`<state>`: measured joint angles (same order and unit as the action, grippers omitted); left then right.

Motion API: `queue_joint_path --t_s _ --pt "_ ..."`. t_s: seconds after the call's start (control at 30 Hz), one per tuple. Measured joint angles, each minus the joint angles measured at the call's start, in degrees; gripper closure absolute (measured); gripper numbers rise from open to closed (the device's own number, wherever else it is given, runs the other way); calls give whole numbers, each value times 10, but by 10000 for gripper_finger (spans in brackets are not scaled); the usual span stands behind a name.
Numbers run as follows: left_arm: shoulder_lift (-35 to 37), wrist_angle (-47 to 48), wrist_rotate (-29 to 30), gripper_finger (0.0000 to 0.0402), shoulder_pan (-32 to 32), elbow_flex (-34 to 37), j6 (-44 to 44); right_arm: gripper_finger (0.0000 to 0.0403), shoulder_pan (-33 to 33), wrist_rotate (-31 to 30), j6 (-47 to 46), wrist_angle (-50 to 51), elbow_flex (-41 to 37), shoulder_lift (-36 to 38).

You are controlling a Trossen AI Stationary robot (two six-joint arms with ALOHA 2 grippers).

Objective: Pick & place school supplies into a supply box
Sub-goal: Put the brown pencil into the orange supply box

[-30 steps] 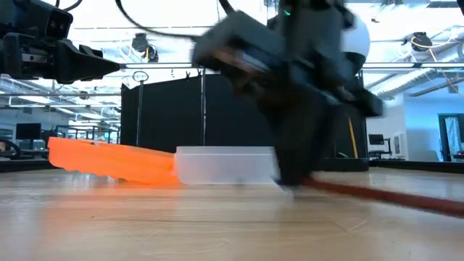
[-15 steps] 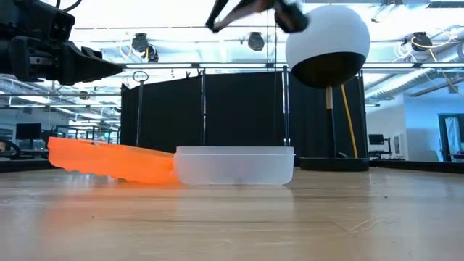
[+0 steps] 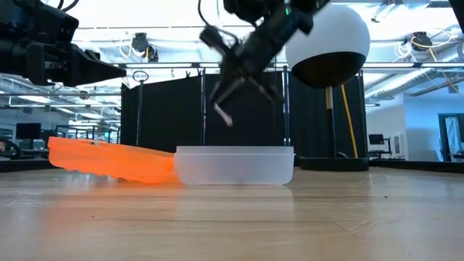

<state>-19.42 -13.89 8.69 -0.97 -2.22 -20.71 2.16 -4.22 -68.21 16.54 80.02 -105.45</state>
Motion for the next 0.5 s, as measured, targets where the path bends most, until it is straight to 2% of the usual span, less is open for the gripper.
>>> queue_joint_path --t_s 0.13,0.27,0.5 --pt "0 -6 0 364 0 0 -1 385 22 25 1 -42 -51 -2" --pt "0 -14 2 364 0 0 -2 385 37 28 17 -40 -55 1" --pt "0 -26 4 364 0 0 -13 385 54 15 34 23 -58 0"
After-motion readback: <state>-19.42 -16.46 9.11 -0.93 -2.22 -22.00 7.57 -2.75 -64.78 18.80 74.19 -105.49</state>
